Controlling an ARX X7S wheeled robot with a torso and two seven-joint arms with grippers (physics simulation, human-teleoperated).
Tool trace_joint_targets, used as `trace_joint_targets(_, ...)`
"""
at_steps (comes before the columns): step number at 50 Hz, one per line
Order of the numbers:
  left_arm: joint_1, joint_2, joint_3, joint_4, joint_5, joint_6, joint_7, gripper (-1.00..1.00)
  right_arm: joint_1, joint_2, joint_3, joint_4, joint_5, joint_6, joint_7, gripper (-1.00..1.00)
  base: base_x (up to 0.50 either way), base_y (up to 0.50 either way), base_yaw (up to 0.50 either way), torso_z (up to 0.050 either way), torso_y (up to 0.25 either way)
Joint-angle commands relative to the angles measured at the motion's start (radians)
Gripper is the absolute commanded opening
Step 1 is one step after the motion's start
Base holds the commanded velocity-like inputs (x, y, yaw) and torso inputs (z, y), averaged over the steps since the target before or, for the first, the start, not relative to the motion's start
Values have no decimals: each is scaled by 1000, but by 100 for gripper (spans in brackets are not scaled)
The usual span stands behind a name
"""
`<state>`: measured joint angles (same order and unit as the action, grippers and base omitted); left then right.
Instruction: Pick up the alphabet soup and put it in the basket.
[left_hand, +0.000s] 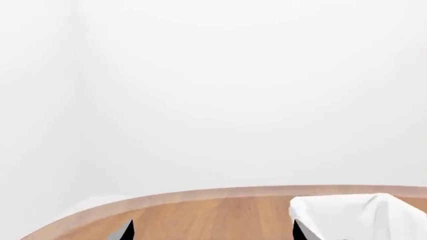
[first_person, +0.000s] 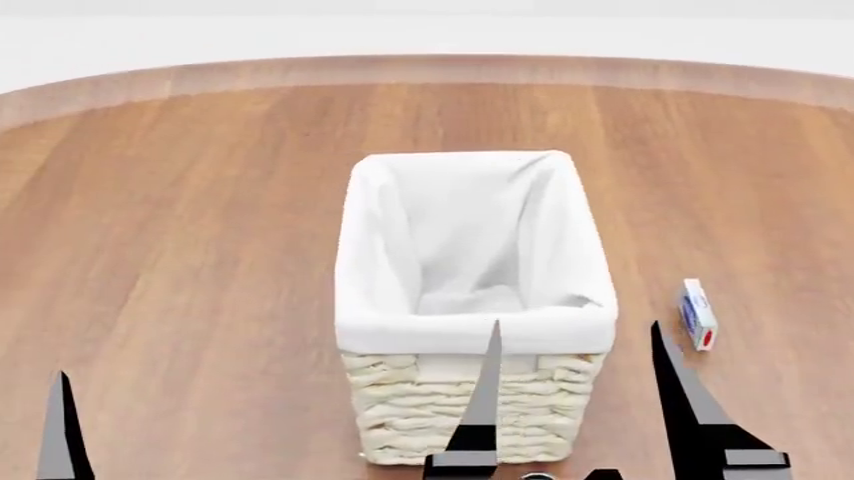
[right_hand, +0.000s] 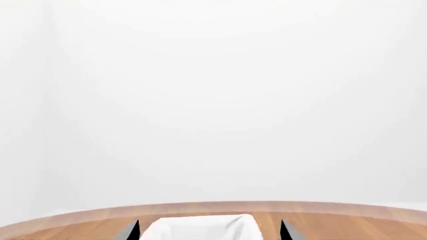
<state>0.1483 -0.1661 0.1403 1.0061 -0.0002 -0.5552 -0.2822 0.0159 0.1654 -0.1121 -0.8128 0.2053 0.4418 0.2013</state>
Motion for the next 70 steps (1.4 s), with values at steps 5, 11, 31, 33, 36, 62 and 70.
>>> trace_joint_targets(5, -4, -12, 12, -7, -4, -4, -12, 100, 1, 13, -8, 3, 14, 0, 12, 100, 0, 500, 0, 0, 0)
trace_joint_targets(11, -5, -17, 13, -10, -7, -4, -17, 100, -8, 18, -8, 14, 17, -23, 11, 100, 0, 250, 0, 0, 0)
trace_joint_targets(31, -16, -31, 26, -38, 2, -1, -42, 100, 40, 233, 230, -203, 180, 208, -27, 100, 0, 0, 0, 0, 0)
trace_joint_targets(33, -17, -31, 23, -43, -2, 1, -45, 100, 28, 241, 294, -193, 223, 215, -33, 100, 0, 0, 0, 0, 0)
trace_joint_targets(36, -23, -32, 32, -59, 11, 5, -54, 100, -17, 275, 351, -179, 206, 200, -42, 100, 0, 0, 0, 0, 0)
trace_joint_targets(62, -29, -49, 41, -86, 8, 10, -83, 100, -543, -3, 622, 120, 176, -460, -382, 100, 0, 0, 0, 0, 0)
trace_joint_targets(70, -28, -54, 57, -104, 15, 24, -91, 100, -647, -114, 606, 302, 91, -700, -446, 100, 0, 0, 0, 0, 0)
